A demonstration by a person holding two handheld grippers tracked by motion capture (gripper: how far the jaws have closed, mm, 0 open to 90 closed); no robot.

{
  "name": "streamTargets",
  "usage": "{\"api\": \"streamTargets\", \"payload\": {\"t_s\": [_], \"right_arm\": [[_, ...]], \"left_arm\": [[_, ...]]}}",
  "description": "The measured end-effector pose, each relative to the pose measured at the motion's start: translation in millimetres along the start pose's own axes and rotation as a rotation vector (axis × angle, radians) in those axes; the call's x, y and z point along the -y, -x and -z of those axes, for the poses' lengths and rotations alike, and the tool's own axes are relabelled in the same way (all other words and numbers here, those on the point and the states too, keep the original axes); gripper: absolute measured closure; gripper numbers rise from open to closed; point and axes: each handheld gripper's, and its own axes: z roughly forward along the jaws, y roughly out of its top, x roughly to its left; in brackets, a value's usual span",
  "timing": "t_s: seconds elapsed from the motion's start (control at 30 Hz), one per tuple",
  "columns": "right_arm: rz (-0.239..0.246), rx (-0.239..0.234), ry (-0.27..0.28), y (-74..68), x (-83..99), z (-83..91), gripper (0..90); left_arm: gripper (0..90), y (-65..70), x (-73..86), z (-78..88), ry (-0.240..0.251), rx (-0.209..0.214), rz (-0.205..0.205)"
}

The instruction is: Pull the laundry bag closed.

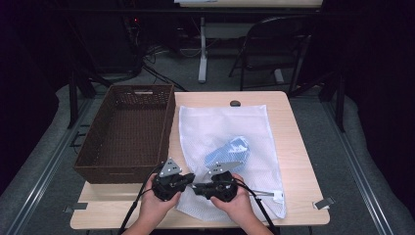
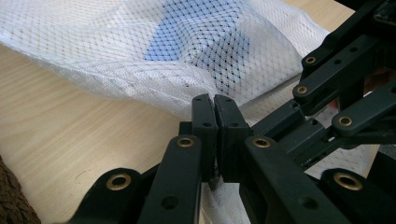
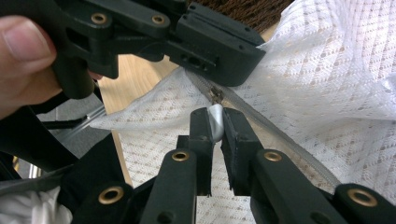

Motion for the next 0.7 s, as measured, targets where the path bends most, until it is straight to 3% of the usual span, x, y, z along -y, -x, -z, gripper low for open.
{"api": "streamTargets", "payload": {"t_s": [0.5,0.7], "right_arm": [[-0.097,-0.042,0.018,6.1,1.2,0.5,86.9],[-0.091,-0.034,0.012,5.0,1.0,0.8,87.0]], "left_arm": [[88.0,1.5,0.8,0.7,0.004,0.004,0.005],[84.0,1.0,1.6,0.9,0.005,0.0,0.018]]}}
